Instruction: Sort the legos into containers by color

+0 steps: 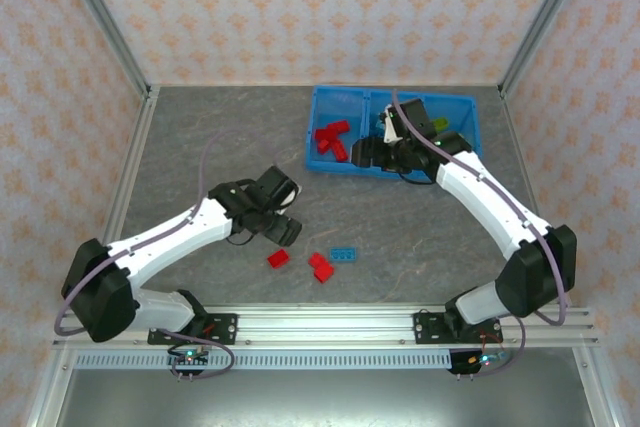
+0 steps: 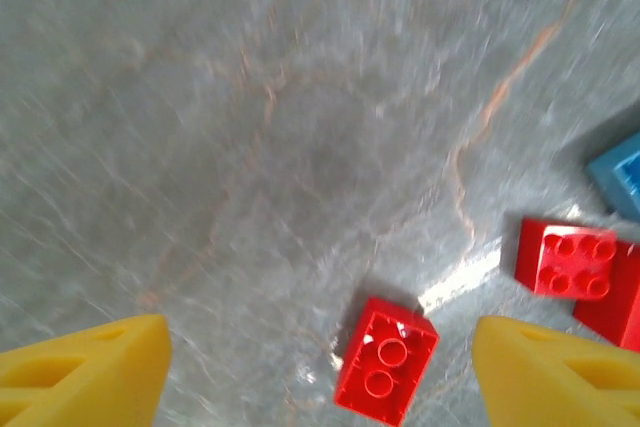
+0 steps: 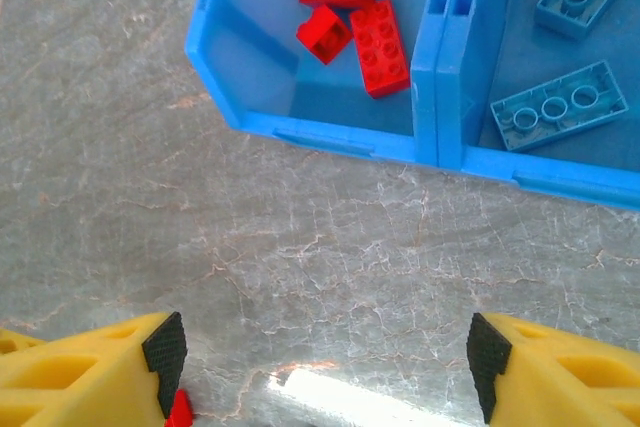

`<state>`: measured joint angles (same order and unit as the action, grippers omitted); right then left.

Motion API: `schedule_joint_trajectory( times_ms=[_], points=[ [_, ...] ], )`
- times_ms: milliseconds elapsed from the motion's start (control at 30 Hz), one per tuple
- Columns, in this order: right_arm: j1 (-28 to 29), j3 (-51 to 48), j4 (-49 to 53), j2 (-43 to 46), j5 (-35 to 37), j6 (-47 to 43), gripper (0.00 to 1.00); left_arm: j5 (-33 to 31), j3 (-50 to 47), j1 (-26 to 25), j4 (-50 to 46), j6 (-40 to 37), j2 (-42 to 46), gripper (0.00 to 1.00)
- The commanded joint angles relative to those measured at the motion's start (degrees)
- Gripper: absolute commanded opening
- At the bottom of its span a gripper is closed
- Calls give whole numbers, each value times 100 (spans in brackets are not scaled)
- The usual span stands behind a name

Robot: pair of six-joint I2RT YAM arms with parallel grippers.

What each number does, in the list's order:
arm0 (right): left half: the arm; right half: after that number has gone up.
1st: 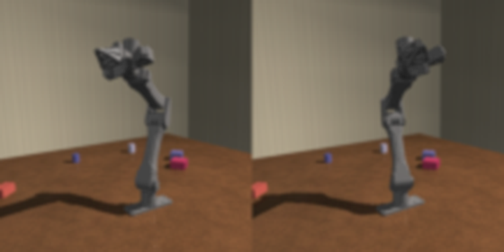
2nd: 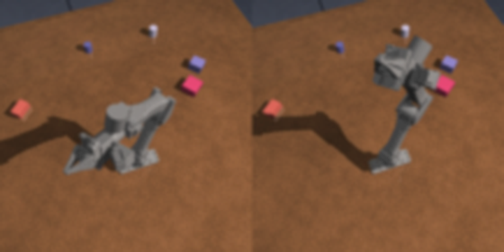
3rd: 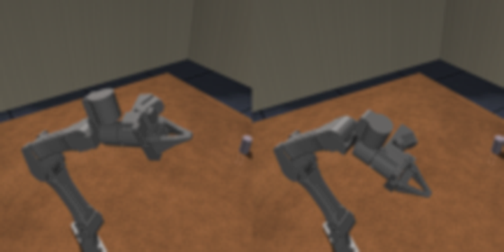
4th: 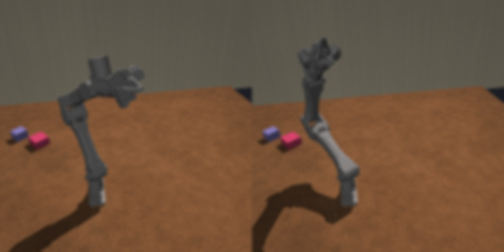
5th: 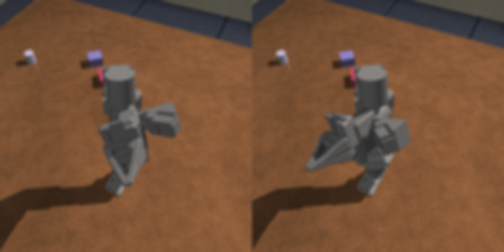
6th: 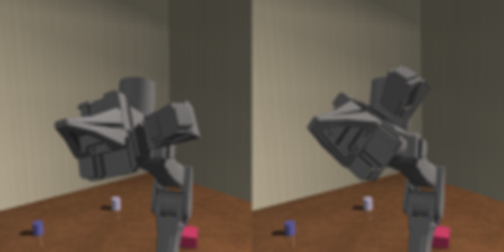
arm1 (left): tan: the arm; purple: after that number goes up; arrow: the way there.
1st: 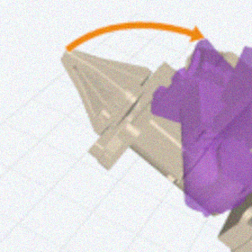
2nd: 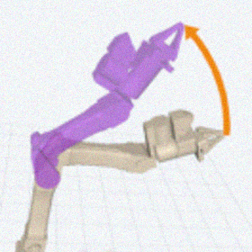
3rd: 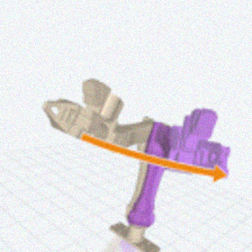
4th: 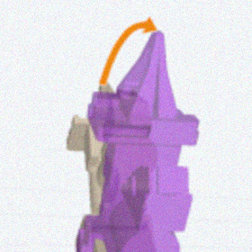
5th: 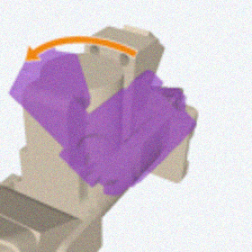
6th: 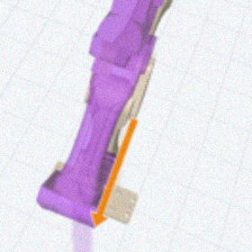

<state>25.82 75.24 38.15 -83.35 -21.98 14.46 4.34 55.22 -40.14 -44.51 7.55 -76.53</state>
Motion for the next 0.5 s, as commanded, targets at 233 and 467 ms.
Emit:
schedule_joint_trajectory(
  times_ms=[233, 467],
  points=[
    [-14, 73, 70, 12, 50, 26, 77, 1004, -360, -231, 181, 326, -1236, 72],
    [-13, -19, 105, 65, 44, 175, 77, 822, -411, -245, 277, 268, -1724, 55]
  ],
)
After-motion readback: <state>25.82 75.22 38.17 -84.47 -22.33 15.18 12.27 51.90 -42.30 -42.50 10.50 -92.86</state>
